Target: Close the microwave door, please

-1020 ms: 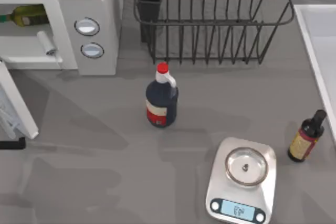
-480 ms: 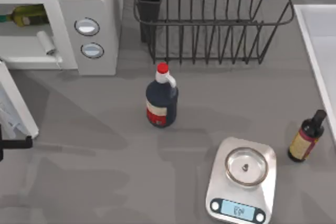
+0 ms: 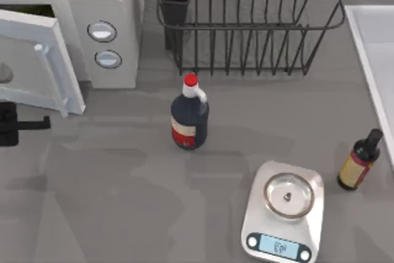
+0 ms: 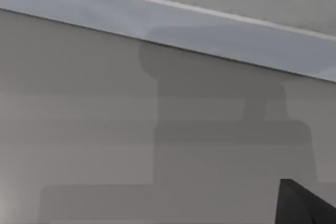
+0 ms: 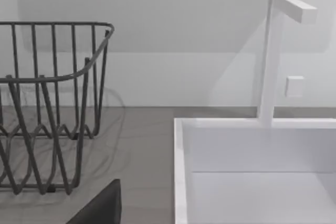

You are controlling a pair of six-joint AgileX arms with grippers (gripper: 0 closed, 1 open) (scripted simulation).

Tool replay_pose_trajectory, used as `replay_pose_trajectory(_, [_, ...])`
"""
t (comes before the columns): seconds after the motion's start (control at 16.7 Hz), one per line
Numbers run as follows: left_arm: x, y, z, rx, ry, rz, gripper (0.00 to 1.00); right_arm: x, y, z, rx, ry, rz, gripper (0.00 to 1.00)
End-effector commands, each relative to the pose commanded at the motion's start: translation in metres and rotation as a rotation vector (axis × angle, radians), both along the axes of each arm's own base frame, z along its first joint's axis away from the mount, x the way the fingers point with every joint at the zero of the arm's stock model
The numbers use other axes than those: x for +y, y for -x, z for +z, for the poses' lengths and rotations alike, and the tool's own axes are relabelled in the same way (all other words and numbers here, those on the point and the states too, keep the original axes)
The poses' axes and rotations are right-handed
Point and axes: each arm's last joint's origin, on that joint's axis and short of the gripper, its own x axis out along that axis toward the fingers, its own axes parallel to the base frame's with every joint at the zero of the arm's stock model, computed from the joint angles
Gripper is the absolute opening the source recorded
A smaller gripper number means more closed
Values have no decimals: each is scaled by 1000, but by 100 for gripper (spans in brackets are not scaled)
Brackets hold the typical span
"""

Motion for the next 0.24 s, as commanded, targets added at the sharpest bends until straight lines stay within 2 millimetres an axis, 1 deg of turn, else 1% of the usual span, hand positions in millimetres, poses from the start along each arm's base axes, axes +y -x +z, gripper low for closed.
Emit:
replay_pose_trajectory(0.12, [-1, -15, -3, -11, -1, 0, 0, 0, 0, 0, 0, 0, 0, 100])
replay_pose_trajectory(0.24, [-1, -22, -3, -19, -1, 0, 0, 0, 0, 0, 0, 0, 0, 100])
